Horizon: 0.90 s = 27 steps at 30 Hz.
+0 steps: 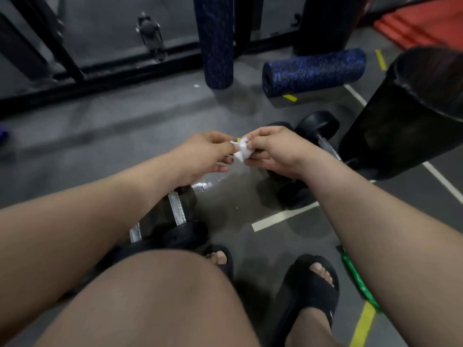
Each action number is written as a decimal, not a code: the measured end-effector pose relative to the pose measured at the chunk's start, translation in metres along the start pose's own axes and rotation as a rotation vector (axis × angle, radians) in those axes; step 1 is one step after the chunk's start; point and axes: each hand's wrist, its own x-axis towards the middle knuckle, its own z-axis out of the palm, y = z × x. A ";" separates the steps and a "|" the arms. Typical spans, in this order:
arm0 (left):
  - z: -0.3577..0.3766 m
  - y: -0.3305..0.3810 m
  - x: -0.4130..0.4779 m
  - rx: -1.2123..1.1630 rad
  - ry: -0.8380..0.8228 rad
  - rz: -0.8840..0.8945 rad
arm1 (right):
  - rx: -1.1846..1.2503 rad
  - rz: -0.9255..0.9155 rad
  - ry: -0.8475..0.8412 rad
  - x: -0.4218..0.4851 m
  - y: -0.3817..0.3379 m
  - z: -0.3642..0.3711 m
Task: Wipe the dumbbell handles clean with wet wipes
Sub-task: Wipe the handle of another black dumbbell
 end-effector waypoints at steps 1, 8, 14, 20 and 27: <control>-0.003 0.012 -0.006 0.011 0.033 0.019 | -0.013 -0.004 0.003 -0.003 -0.011 0.004; -0.028 0.099 -0.047 0.260 0.239 -0.002 | -0.062 -0.109 0.091 -0.008 -0.078 0.042; -0.060 0.137 -0.078 0.397 0.420 -0.072 | 0.160 -0.117 -0.126 -0.007 -0.100 0.087; -0.082 0.088 -0.083 0.157 0.569 -0.058 | 0.058 -0.140 -0.177 0.006 -0.075 0.120; -0.113 0.022 -0.099 -0.062 0.636 0.009 | -0.070 -0.078 -0.083 0.012 -0.036 0.163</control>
